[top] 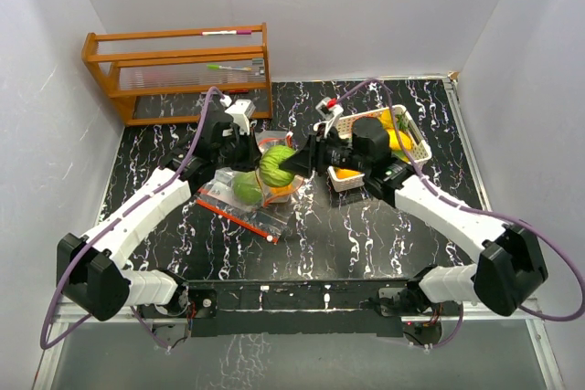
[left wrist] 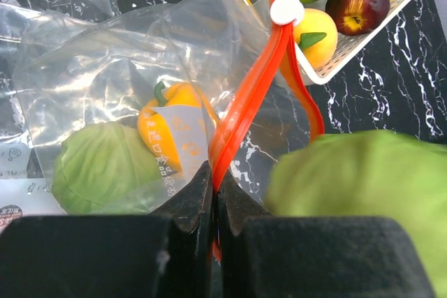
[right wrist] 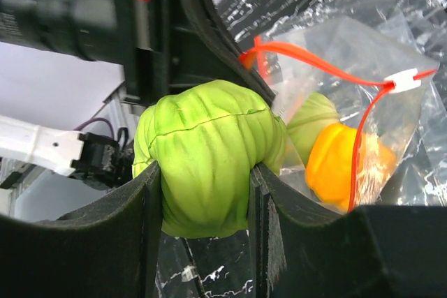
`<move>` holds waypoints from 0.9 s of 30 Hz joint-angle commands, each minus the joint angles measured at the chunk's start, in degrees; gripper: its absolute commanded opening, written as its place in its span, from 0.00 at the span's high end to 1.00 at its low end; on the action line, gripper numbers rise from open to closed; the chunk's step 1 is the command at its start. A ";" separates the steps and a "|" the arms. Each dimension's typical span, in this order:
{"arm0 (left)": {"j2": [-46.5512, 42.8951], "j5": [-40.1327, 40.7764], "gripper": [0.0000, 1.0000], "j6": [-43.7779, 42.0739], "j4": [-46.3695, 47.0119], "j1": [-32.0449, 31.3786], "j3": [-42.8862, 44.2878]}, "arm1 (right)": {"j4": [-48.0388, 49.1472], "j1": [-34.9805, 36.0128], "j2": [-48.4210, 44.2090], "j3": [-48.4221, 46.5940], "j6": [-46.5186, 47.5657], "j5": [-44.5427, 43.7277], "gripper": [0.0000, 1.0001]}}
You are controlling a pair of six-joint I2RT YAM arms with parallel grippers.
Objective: Place the food in the zip-top bag and seal the zipper
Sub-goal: Place the fake vegetable in the zipper food storage bag.
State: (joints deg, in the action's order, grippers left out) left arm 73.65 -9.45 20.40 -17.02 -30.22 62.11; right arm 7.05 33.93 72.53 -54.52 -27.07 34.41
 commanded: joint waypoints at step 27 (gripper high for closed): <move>-5.30 -6.10 1.00 4.03 0.51 0.04 1.42 | 4.87 10.03 17.17 -12.97 -6.07 -33.17 0.69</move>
State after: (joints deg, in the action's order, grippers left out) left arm 69.36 -13.43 23.64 -18.48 -30.11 63.13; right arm 3.51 42.28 87.64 -62.78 -30.39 -1.19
